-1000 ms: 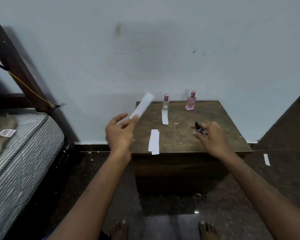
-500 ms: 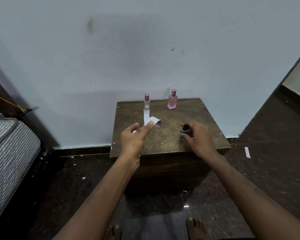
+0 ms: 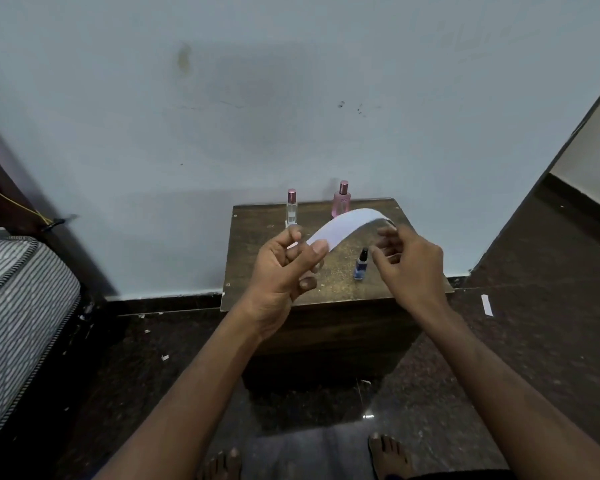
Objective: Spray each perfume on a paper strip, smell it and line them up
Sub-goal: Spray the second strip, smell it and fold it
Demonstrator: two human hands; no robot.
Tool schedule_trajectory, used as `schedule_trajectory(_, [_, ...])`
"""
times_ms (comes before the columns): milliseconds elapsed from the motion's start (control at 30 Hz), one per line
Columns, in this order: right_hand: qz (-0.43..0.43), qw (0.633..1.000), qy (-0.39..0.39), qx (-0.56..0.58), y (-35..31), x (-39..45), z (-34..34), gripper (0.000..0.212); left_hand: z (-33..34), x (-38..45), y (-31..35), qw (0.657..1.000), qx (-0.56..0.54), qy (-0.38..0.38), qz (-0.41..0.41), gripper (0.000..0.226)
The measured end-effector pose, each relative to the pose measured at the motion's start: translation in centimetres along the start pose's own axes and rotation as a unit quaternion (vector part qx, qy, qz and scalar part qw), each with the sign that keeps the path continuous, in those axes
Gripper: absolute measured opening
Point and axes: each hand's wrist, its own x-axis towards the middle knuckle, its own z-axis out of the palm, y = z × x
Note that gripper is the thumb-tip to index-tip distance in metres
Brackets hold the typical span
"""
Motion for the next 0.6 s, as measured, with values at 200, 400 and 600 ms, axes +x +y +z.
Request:
schedule_trajectory(200, [0.026, 0.996, -0.079, -0.016, -0.7, -2.4, -0.8, 0.012, -0.7, -0.5, -1.0, 0.932, 0.232, 0.260, -0.097, 0.065])
schedule_trajectory(400, [0.183, 0.962, -0.138, 0.147, -1.1, -3.7, -1.3, 0.012, -0.2, -1.6, 0.7, 0.997, 0.025, -0.057, -0.039, 0.042])
schedule_trajectory(600, [0.268, 0.910, -0.196, 0.248, -3.3, -7.2, -2.3, 0.021, 0.5, -5.1, 0.8, 0.950, 0.260, 0.169, -0.032, 0.036])
